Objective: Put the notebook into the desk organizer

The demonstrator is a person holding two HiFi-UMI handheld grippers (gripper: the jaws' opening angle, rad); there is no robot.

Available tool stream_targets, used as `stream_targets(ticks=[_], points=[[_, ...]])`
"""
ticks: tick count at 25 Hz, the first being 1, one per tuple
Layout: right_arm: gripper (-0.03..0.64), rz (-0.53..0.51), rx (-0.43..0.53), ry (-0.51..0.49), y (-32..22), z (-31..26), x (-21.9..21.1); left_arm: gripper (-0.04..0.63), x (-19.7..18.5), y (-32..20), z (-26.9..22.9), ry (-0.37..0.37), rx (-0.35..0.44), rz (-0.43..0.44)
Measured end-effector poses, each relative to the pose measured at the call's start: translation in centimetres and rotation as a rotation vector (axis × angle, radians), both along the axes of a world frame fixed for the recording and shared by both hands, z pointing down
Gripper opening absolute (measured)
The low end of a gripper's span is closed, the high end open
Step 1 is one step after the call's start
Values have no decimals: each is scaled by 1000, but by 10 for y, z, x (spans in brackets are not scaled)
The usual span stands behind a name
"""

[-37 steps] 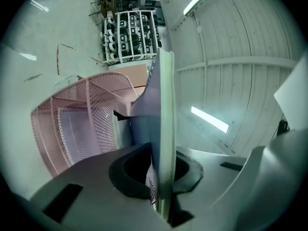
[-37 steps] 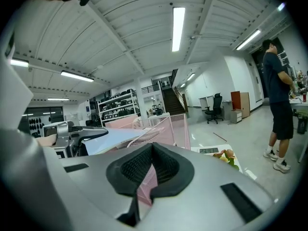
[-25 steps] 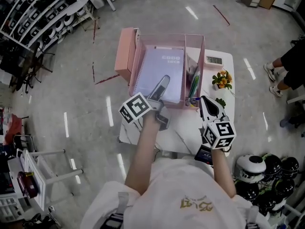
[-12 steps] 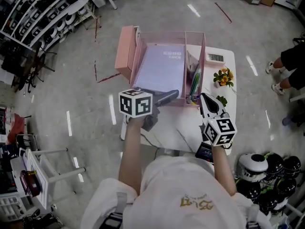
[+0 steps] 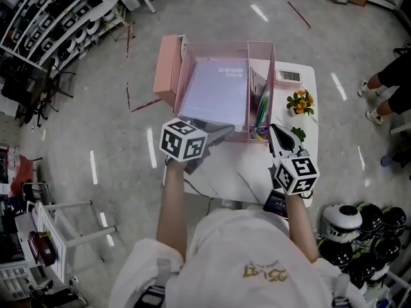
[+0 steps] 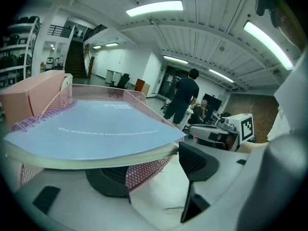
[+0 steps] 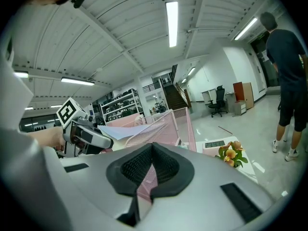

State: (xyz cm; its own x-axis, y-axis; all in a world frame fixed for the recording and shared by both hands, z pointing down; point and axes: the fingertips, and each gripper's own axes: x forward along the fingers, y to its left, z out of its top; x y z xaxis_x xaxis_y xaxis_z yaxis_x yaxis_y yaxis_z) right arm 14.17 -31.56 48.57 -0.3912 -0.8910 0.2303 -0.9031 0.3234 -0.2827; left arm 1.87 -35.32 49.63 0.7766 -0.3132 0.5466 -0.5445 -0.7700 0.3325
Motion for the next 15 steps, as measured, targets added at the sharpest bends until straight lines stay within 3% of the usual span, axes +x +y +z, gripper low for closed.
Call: stream_targets(ticks=[8, 11, 15], points=[[11, 6, 4, 3, -1, -2, -3, 316, -2, -4, 4, -16, 0, -89], [11, 7, 4, 6, 2, -2, -6, 305, -4, -1, 2, -1, -46, -100], [11, 12, 6, 7, 6, -3, -8, 276, -2, 5, -8, 163, -220, -85]])
